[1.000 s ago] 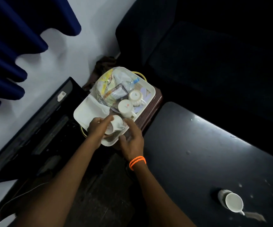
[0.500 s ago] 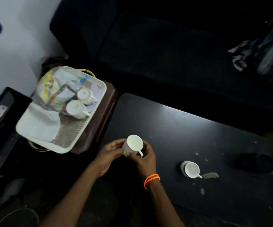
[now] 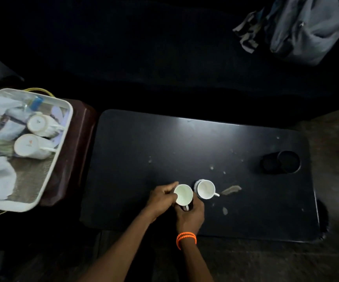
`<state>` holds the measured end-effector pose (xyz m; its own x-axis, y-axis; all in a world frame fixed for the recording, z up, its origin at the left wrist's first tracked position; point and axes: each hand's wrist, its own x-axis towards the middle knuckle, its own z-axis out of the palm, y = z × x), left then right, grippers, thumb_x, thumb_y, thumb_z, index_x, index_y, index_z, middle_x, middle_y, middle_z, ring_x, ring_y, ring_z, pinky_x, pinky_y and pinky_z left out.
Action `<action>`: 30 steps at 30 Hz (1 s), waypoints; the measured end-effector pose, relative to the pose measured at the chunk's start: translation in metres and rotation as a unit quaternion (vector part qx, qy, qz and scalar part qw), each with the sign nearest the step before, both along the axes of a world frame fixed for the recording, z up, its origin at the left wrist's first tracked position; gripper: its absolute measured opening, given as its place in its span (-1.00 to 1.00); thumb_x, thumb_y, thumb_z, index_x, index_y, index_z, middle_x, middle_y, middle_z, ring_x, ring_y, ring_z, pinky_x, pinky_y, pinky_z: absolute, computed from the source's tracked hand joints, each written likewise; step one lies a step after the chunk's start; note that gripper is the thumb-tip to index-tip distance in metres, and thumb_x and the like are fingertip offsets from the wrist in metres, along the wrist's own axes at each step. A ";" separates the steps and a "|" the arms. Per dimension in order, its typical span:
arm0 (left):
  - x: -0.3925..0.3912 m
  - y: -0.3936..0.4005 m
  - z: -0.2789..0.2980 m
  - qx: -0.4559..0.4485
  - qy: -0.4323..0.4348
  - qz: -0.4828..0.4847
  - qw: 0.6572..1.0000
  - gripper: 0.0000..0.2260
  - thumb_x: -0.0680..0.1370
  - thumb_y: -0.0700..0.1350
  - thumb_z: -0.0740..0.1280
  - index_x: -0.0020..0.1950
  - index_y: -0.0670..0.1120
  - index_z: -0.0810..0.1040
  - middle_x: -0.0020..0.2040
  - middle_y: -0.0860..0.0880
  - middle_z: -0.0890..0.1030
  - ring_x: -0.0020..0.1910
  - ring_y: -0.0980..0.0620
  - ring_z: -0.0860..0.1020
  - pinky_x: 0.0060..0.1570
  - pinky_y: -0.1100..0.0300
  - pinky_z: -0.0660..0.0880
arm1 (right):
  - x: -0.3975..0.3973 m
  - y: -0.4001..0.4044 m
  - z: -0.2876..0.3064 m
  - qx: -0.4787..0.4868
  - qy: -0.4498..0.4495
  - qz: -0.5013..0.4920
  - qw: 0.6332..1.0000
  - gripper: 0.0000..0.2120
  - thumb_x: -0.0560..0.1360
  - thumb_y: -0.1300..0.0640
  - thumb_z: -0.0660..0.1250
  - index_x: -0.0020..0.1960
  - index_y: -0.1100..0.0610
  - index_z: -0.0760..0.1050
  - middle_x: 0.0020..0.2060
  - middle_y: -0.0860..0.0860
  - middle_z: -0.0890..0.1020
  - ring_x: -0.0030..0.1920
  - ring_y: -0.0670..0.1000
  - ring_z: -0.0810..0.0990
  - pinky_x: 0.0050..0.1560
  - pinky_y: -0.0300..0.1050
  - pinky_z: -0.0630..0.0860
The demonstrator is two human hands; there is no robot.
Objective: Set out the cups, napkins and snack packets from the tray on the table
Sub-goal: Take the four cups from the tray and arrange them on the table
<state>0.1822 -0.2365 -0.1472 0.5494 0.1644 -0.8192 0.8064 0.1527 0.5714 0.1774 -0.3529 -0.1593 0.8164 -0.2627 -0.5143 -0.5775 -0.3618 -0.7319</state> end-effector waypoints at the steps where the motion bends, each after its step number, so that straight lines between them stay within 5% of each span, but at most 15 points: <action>1: 0.002 -0.001 0.002 0.001 0.000 -0.008 1.000 -0.39 0.40 -0.23 0.33 0.47 0.02 0.56 0.40 0.09 0.62 0.36 0.14 0.57 0.42 0.10 0.50 | 0.000 0.000 0.000 -0.005 0.007 0.001 1.000 -0.49 0.25 0.29 0.57 0.16 -0.01 0.63 0.06 -0.05 0.66 0.04 -0.12 0.67 -0.03 -0.39 0.58; 6: 0.011 -0.019 0.004 -0.002 -0.007 -0.054 0.999 -0.23 0.30 -0.09 0.30 0.56 0.02 0.45 0.48 0.04 0.56 0.43 0.11 0.52 0.47 0.07 0.44 | -0.001 -0.013 -0.004 -0.063 0.019 0.011 0.998 -0.58 0.25 0.14 0.59 0.09 -0.04 0.65 -0.08 -0.08 0.60 0.00 0.03 0.65 0.02 -0.03 0.58; 9: 0.009 -0.020 0.002 -0.009 -0.004 -0.033 0.999 -0.17 0.29 -0.09 0.31 0.61 0.03 0.36 0.49 -0.04 0.54 0.45 0.01 0.52 0.43 -0.02 0.49 | -0.003 -0.022 -0.011 -0.113 0.069 0.023 0.991 -0.44 0.25 0.14 0.63 0.21 0.21 0.59 0.04 0.18 0.60 0.14 0.22 0.58 0.17 0.04 0.53; 13: 0.001 0.010 -0.003 -0.001 -0.009 0.042 0.999 -0.34 0.42 -0.26 0.35 0.55 -0.05 0.45 0.48 -0.11 0.54 0.48 0.04 0.47 0.25 0.22 0.49 | -0.013 -0.027 -0.011 -0.150 0.144 -0.038 0.977 -0.31 0.26 0.14 0.66 0.30 0.34 0.51 0.19 0.37 0.55 0.27 0.33 0.50 0.30 0.11 0.46; 18: -0.019 0.105 0.012 0.128 -0.043 0.190 0.972 -0.62 0.54 -0.40 0.33 0.32 -0.15 0.62 0.25 -0.20 0.68 0.12 0.00 0.63 0.13 0.13 0.53 | -0.028 0.003 0.000 -0.148 0.251 -0.110 0.950 -0.26 0.36 0.05 0.60 0.37 0.40 0.42 0.33 0.44 0.45 0.38 0.40 0.42 0.32 0.26 0.42; 22: -0.044 0.194 0.040 0.314 -0.056 0.301 0.899 -0.75 0.53 -0.30 0.38 0.17 -0.08 0.67 -0.05 -0.10 0.72 -0.21 0.18 0.62 -0.01 0.12 0.51 | -0.045 0.049 0.004 -0.114 0.232 -0.048 0.965 -0.37 0.44 0.12 0.53 0.38 0.42 0.43 0.31 0.42 0.50 0.36 0.37 0.44 0.36 0.17 0.38; 25: -0.061 0.249 0.054 0.483 -0.017 0.347 0.804 -0.66 0.47 -0.13 0.45 0.23 -0.13 0.59 0.10 -0.15 0.63 0.09 -0.15 0.60 0.14 -0.03 0.52 | -0.052 0.099 0.012 -0.064 0.211 0.032 0.975 -0.46 0.45 0.17 0.52 0.35 0.36 0.50 0.19 0.34 0.62 0.24 0.28 0.58 0.27 0.03 0.45; 27: -0.067 0.280 0.060 0.519 0.025 0.371 0.770 -0.51 0.43 -0.03 0.50 0.29 -0.17 0.49 0.28 -0.23 0.49 0.30 -0.25 0.46 0.23 -0.09 0.47 | -0.054 0.138 0.019 -0.032 0.195 0.112 0.974 -0.52 0.45 0.17 0.52 0.31 0.30 0.55 0.11 0.26 0.66 0.15 0.21 0.63 0.19 -0.06 0.47; 30: -0.072 0.319 0.058 0.468 0.101 0.323 0.817 -0.36 0.40 0.14 0.55 0.36 -0.14 0.45 0.39 -0.26 0.41 0.40 -0.31 0.38 0.32 -0.14 0.46 | -0.055 0.192 0.030 0.016 0.160 0.243 0.957 -0.58 0.44 0.15 0.52 0.26 0.24 0.58 0.00 0.20 0.68 0.04 0.17 0.66 0.19 -0.05 0.54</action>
